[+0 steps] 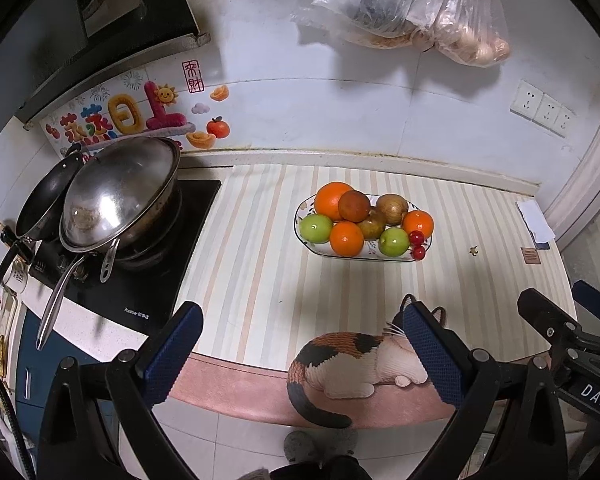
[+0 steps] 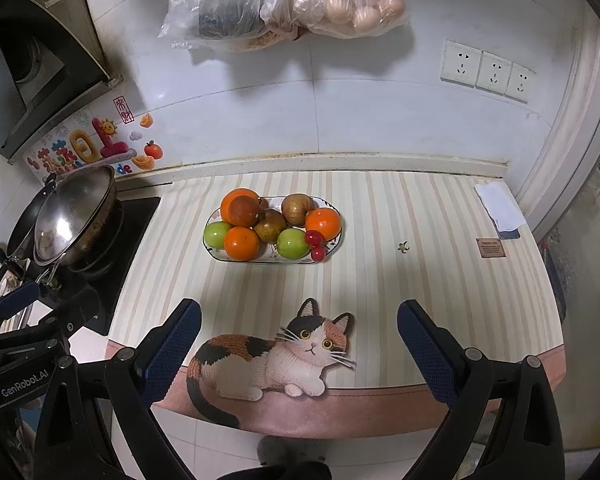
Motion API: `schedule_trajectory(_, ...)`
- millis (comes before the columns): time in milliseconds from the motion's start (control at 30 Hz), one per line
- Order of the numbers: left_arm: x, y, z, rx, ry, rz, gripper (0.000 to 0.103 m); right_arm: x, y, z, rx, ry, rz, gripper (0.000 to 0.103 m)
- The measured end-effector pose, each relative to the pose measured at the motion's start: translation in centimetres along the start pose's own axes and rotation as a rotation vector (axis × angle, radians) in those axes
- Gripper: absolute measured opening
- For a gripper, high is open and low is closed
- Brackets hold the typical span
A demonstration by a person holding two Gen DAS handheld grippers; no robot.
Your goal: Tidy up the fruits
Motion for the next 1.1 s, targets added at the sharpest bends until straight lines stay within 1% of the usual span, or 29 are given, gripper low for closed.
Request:
schedule_trajectory(633, 0.1, 0.1, 1.3, -0.009, 0.009, 0.005, 0.103, 0.0, 0.1, 1.4, -0.007, -0.006, -0.001, 0.100)
schedule_trajectory(1100, 0.0, -0.1, 1.8, -0.020, 0.014, 0.002, 0.103, -0.1, -0.1, 1.6, -0.008, -0.006, -0.004, 0.100)
Point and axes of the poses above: each gripper's, at about its wrist camera, not at the fingertips, and z roughly against the way its jaws point, x to its left, y to its underside, the point moved 9 cm from there along -z, roughly the way its jaws point, and after that the axes turned 11 degrees about z, right-handed, at the moved point
